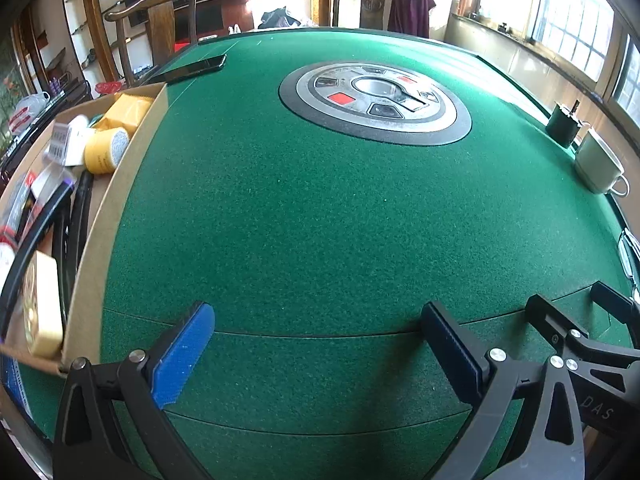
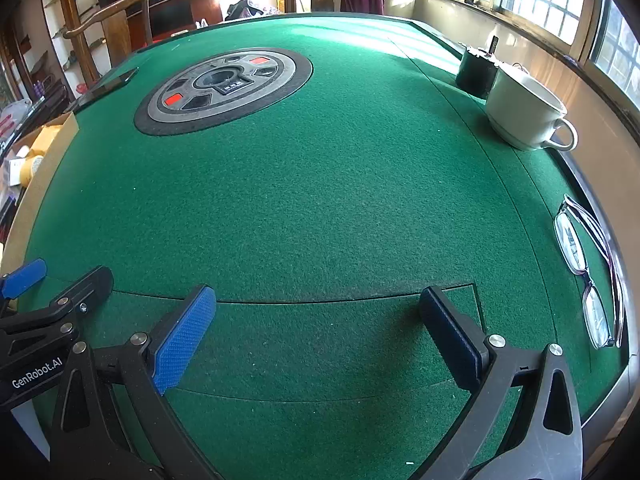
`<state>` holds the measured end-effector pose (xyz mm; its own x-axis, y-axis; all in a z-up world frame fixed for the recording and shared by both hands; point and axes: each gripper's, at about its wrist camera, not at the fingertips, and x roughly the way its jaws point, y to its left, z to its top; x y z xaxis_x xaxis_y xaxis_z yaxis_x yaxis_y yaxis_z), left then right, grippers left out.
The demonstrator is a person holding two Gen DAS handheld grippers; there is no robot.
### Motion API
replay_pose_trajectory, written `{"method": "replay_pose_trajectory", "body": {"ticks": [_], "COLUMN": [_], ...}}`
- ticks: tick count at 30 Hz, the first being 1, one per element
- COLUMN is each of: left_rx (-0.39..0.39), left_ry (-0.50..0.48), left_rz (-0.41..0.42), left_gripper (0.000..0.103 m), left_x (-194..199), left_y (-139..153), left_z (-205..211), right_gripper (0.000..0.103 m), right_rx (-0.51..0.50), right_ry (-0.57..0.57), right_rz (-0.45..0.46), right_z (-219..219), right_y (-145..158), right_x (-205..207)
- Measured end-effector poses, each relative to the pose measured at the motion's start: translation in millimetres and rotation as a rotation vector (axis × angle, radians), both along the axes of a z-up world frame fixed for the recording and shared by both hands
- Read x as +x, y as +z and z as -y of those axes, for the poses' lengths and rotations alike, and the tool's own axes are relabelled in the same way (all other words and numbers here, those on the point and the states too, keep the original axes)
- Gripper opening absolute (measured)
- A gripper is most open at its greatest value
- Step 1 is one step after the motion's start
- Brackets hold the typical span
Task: Organize objects
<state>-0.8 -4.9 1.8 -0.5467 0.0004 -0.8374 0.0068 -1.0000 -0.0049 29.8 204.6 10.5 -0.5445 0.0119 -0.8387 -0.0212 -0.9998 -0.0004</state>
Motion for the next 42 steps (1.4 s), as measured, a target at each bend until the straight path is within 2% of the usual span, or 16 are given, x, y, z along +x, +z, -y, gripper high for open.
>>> {"method": "replay_pose_trajectory", "body": {"ticks": [42], "left_rx": [0.002], "left_ry": [0.000], "left_rz": [-0.001], "left_gripper": [0.103], "left_x": [5.8], "left_y": [-2.0], "left_z": [-4.9], "right_gripper": [0.103], "right_rx": [-0.002], "right_ry": [0.001], "right_rz": [-0.001], "right_z": [-0.5], "right_y": [1.7], "right_x": [4.3]}}
